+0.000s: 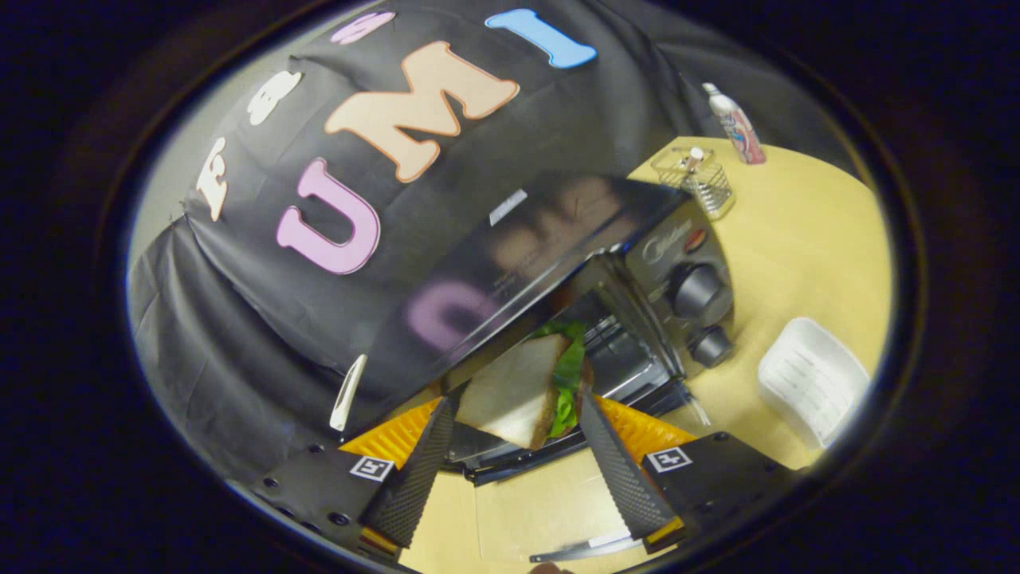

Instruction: Open the toaster oven, put the food inside, and close the toaster oven door.

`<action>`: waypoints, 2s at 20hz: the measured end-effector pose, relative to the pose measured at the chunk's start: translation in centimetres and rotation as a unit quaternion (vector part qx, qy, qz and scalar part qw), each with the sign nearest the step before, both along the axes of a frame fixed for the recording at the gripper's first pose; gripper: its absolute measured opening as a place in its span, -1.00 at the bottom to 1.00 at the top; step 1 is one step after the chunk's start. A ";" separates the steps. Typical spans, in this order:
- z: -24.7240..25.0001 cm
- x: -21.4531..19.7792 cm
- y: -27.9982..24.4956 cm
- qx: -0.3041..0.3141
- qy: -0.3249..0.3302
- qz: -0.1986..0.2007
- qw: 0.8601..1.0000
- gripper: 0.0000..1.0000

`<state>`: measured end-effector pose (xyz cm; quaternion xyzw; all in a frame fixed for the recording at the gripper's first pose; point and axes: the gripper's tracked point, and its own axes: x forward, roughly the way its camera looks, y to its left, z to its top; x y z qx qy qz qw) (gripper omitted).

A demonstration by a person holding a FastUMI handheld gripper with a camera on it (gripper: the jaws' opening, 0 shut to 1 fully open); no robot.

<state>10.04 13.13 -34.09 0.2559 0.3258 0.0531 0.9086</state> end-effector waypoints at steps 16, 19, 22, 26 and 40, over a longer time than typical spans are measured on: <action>-6.4 -18.0 -5.9 -0.231 0.151 0.172 0.946 1.00; -8.5 -18.4 -6.4 -0.251 0.170 0.169 0.938 1.00; -9.9 -17.6 -6.6 -0.254 0.175 0.161 0.937 1.00; -10.5 -16.7 -6.9 -0.260 0.172 0.154 0.938 1.00; -3.3 -13.3 -4.9 -0.215 0.099 0.121 0.964 0.98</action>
